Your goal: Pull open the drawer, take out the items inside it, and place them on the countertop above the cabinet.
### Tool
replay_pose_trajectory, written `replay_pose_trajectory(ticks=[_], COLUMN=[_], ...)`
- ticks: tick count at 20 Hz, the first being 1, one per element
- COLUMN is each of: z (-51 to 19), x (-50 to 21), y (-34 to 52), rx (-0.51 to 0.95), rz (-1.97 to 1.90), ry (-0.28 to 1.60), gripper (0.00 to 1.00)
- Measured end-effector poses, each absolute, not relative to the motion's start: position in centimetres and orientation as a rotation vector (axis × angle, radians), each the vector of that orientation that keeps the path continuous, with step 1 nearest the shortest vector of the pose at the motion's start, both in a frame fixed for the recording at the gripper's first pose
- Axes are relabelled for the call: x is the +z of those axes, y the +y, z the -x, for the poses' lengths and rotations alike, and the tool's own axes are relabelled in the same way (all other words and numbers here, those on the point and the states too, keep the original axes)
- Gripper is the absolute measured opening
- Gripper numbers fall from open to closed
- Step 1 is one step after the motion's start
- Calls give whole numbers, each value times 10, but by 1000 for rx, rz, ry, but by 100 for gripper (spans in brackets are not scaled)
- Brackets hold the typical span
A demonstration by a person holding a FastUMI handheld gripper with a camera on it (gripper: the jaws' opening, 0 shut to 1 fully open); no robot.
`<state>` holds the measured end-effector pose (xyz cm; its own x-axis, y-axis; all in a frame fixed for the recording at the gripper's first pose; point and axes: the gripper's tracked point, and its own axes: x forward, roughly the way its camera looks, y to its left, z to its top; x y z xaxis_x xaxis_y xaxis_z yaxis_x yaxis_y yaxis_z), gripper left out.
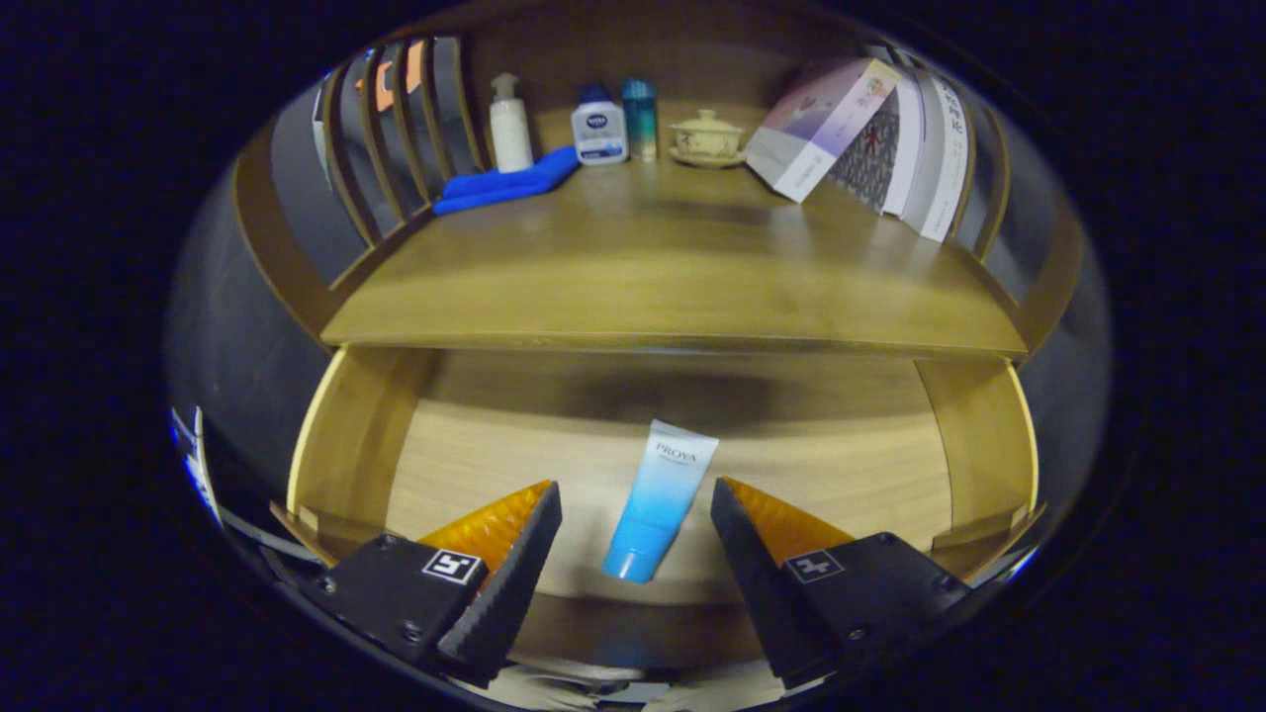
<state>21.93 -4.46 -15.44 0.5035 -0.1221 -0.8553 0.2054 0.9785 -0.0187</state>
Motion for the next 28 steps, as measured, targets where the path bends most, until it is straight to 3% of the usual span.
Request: replay_pose_trajectory(ticks=[11,17,22,28], z=[-219,-210,-216,-218], x=[-192,-206,-205,-200], y=[-52,-54,-65,-82], rx=[-281,-257,-272,-271], rz=[-86,-105,-104,-19], ry=[1215,1323,1293,1231], gripper=[90,69,53,44])
